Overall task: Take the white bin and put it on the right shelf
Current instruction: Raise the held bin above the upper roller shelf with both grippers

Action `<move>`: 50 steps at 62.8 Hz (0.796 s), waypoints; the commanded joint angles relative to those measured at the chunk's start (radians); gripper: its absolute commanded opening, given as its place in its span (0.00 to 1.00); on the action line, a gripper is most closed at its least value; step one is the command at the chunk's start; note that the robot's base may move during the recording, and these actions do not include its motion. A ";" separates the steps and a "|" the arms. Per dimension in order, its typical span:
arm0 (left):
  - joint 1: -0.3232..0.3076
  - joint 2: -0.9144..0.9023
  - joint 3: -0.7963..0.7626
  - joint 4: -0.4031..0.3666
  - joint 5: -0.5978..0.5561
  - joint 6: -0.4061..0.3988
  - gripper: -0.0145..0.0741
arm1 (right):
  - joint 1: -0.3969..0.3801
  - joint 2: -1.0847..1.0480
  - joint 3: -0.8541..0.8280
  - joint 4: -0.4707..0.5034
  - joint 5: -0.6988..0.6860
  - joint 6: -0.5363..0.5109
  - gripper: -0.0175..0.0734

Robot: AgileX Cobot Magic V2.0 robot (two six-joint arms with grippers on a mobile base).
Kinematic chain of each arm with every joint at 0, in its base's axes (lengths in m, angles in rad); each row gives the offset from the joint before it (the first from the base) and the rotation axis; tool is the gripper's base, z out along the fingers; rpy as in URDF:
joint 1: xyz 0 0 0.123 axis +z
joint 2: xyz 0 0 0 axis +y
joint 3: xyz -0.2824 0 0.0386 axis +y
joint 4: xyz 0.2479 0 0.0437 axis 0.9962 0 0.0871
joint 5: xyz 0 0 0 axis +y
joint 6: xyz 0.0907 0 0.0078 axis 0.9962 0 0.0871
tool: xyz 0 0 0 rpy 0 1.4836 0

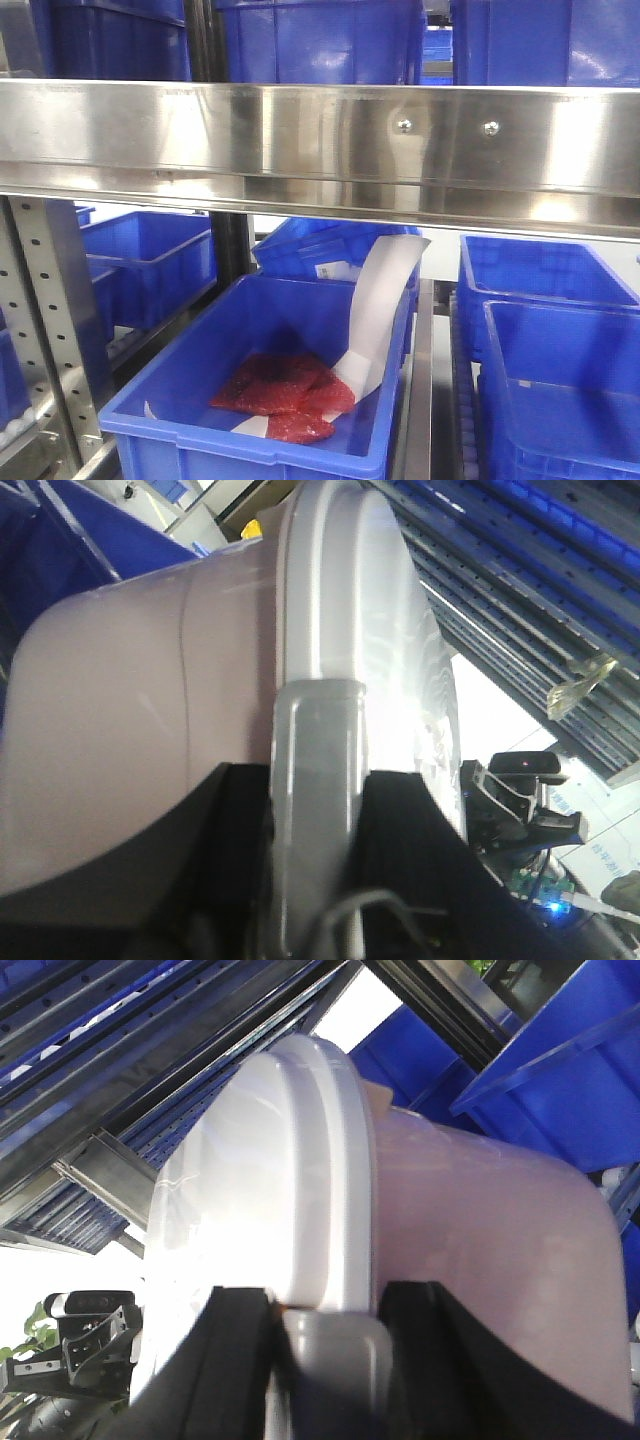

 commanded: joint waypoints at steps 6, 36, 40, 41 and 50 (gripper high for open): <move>-0.047 -0.052 -0.037 -0.102 0.201 0.021 0.02 | 0.034 -0.044 -0.035 0.166 0.185 -0.009 0.25; 0.065 -0.052 -0.159 0.014 0.191 0.007 0.02 | 0.225 -0.041 -0.143 0.158 -0.024 0.027 0.25; 0.077 -0.050 -0.174 0.078 0.179 -0.010 0.02 | 0.259 -0.030 -0.143 0.155 -0.069 0.027 0.25; 0.079 -0.050 -0.176 0.091 0.179 -0.010 0.02 | 0.267 -0.026 -0.143 0.155 -0.075 0.027 0.25; 0.105 -0.044 -0.178 0.191 0.161 -0.034 0.02 | 0.332 0.040 -0.143 0.155 -0.083 0.027 0.25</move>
